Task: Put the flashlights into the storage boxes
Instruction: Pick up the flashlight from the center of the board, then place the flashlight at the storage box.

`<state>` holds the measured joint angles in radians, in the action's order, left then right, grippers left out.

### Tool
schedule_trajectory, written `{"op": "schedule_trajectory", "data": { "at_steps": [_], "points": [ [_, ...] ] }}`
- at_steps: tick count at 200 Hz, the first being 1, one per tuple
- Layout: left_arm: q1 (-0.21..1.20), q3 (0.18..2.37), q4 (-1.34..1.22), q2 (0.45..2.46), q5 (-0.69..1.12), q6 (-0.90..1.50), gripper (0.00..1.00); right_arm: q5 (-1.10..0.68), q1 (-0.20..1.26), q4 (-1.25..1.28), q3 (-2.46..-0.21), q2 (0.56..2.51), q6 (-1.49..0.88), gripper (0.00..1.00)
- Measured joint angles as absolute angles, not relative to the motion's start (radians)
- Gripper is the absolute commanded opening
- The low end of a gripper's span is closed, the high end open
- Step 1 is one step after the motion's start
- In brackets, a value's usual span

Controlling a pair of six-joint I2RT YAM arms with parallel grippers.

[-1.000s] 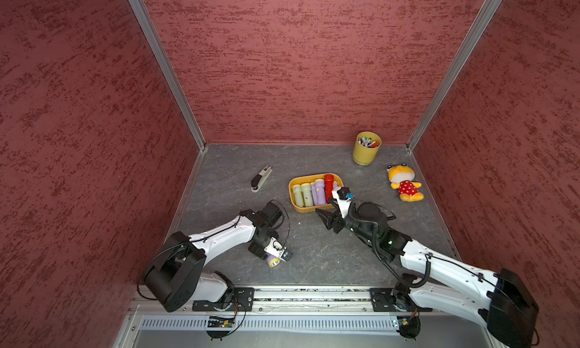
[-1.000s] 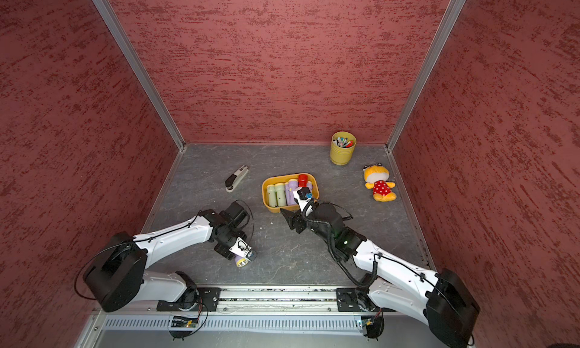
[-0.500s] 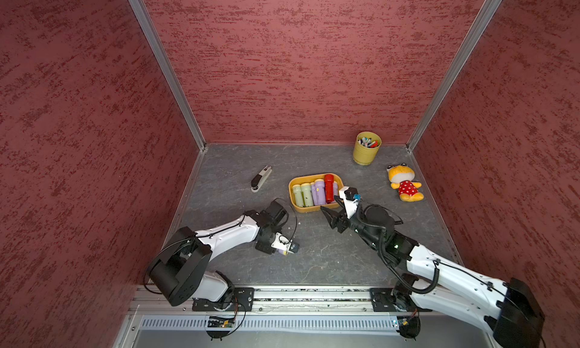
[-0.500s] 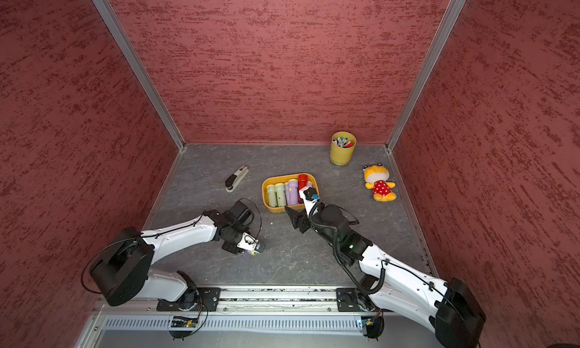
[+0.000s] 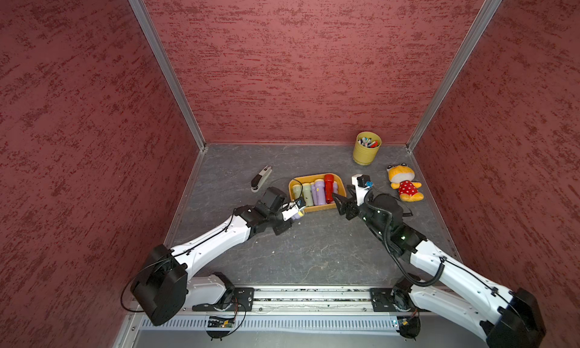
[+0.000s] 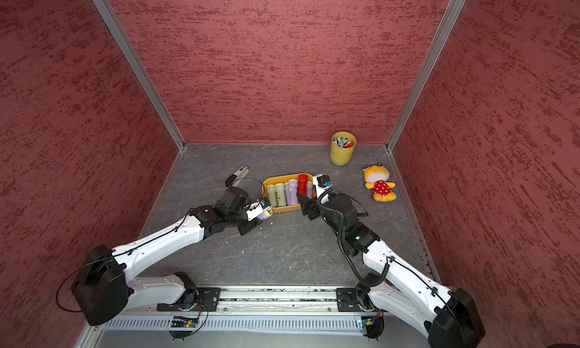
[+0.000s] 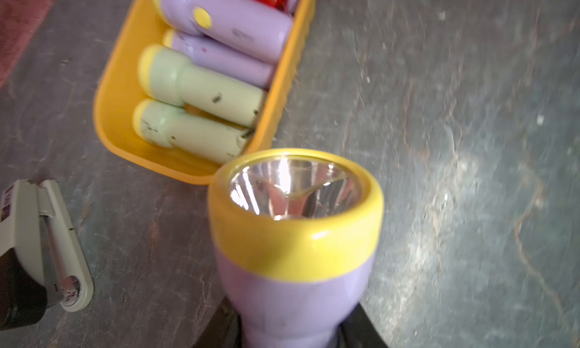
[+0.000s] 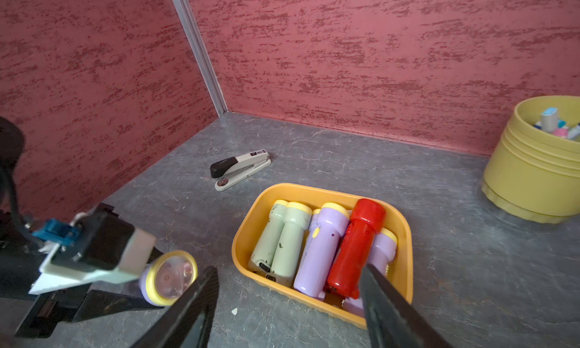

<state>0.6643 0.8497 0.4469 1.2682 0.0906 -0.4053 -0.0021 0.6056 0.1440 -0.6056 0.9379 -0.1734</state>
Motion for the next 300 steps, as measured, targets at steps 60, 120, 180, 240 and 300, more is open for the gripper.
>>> {"op": "schedule_trajectory", "data": {
  "at_steps": [60,120,180,240,300],
  "points": [
    [0.614,0.989,0.339,1.34,0.093,0.23,0.12,-0.109,0.561,0.152,-0.618,1.002,-0.248,0.72],
    [0.606,1.001,0.207,1.539,0.115,0.73,0.13,-0.15,0.558,0.173,-0.618,1.019,-0.282,0.72],
    [0.591,1.071,0.149,1.688,0.118,0.865,0.15,-0.155,0.555,0.176,-0.618,1.018,-0.293,0.72],
    [0.506,1.239,0.207,1.822,0.207,0.805,0.17,-0.154,0.554,0.176,-0.618,1.015,-0.298,0.72],
    [0.492,1.315,0.356,1.851,0.257,0.71,0.18,-0.154,0.554,0.176,-0.618,1.005,-0.299,0.72]
  ]
}}
